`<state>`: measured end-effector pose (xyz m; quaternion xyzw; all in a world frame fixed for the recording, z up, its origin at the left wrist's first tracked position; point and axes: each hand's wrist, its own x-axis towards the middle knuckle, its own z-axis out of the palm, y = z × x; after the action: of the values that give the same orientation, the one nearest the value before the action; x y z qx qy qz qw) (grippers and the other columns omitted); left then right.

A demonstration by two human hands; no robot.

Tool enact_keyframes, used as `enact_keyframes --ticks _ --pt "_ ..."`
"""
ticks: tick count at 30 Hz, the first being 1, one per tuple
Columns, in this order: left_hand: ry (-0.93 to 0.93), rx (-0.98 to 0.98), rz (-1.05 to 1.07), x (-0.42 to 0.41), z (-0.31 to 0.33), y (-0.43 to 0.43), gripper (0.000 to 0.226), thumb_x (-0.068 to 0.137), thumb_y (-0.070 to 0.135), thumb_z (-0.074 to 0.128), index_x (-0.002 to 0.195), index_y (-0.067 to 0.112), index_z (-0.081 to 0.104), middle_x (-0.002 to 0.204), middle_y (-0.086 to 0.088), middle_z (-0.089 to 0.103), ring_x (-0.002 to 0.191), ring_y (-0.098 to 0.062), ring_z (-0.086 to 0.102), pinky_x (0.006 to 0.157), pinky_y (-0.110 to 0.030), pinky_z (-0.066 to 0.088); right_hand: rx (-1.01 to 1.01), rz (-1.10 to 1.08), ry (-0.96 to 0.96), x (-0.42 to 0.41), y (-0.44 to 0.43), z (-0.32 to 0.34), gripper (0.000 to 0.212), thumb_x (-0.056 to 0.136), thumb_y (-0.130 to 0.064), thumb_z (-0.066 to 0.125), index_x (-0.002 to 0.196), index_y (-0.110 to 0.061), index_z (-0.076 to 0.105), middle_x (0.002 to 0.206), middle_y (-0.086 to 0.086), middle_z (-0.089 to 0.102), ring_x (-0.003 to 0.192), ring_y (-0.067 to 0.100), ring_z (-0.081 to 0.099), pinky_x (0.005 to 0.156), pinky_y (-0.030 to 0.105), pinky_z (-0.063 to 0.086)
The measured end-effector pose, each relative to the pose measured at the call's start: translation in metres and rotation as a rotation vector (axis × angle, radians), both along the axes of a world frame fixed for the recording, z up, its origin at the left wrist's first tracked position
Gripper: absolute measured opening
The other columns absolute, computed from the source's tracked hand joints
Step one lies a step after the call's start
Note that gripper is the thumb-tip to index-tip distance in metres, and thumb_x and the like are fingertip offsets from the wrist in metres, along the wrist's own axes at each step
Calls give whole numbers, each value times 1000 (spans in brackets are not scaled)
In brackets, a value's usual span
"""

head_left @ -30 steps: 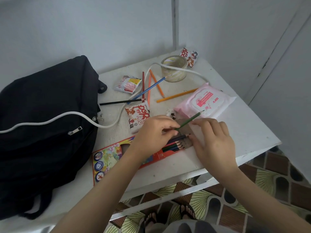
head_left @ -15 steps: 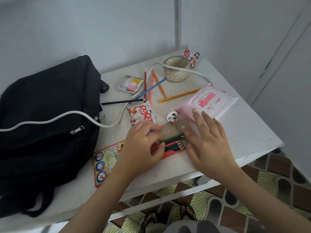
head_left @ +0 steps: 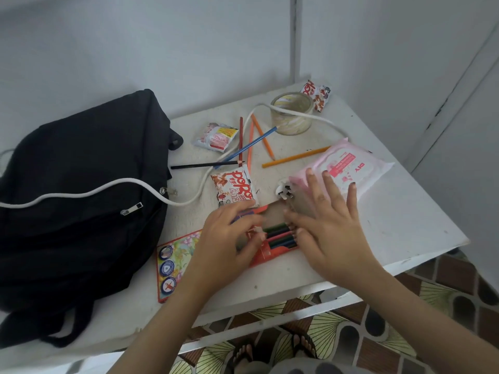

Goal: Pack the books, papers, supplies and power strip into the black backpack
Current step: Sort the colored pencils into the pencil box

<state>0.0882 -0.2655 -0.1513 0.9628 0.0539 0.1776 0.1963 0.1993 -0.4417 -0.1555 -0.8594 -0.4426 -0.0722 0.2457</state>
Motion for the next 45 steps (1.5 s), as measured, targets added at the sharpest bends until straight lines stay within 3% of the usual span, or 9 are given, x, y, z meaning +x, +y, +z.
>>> enact_keyframes --ticks 3,7,11,17,22,28,36,42,45 --pt "-38 -22 63 11 9 15 33 90 37 45 113 22 64 122 4 59 114 -2 43 98 -27 34 263 -63 203 28 11 23 43 84 -35 37 105 -22 72 144 12 43 133 32 34 110 40 19" --pt "-100 14 175 34 21 42 29 91 26 50 113 16 65 119 -1 60 111 -11 48 95 -28 34 146 -249 -17 96 35 39 37 78 -32 45 96 -17 74 108 13 66 96 38 58 87 43 42" --pt "2 60 300 57 25 68 32 93 15 51 124 16 58 127 -3 56 118 -19 46 98 -29 31 -342 -299 2 138 53 50 25 86 -30 58 108 -28 69 116 11 59 112 34 47 93 39 35" --pt "207 78 397 78 30 95 33 93 12 53 124 16 61 132 -3 54 122 -20 43 101 -35 33 -522 -263 -146 150 75 51 22 86 -16 54 97 -24 71 105 8 60 103 29 50 87 37 37" --pt "191 104 465 82 26 96 18 88 12 61 104 16 68 115 -4 62 109 -22 50 92 -37 36 -359 -92 -206 151 67 49 15 85 -15 57 92 -24 67 103 7 59 101 30 50 88 37 31" --pt "-36 -58 412 75 25 93 14 86 10 62 97 13 69 101 1 67 94 -13 56 85 -30 44 19 74 -242 119 38 60 18 84 -18 46 91 -18 63 74 2 67 72 28 61 93 38 31" --pt "-421 -319 337 70 67 61 17 84 9 67 100 17 67 86 22 61 80 12 59 75 -4 44 -81 159 -330 81 -4 54 34 86 -26 36 82 -24 69 71 -4 63 76 24 62 106 57 17" --pt "-509 -372 261 63 85 36 14 83 12 68 96 18 67 89 14 66 85 -2 65 79 -20 52 -93 163 -376 76 -10 42 32 86 -21 40 85 -25 72 67 -4 62 71 25 62 104 63 19" --pt "-486 -400 202 60 85 24 15 83 9 68 98 14 68 92 8 69 86 -7 66 80 -25 54 -70 185 -382 71 -6 36 18 80 -11 64 87 -25 74 71 -2 63 73 25 63 103 64 21"
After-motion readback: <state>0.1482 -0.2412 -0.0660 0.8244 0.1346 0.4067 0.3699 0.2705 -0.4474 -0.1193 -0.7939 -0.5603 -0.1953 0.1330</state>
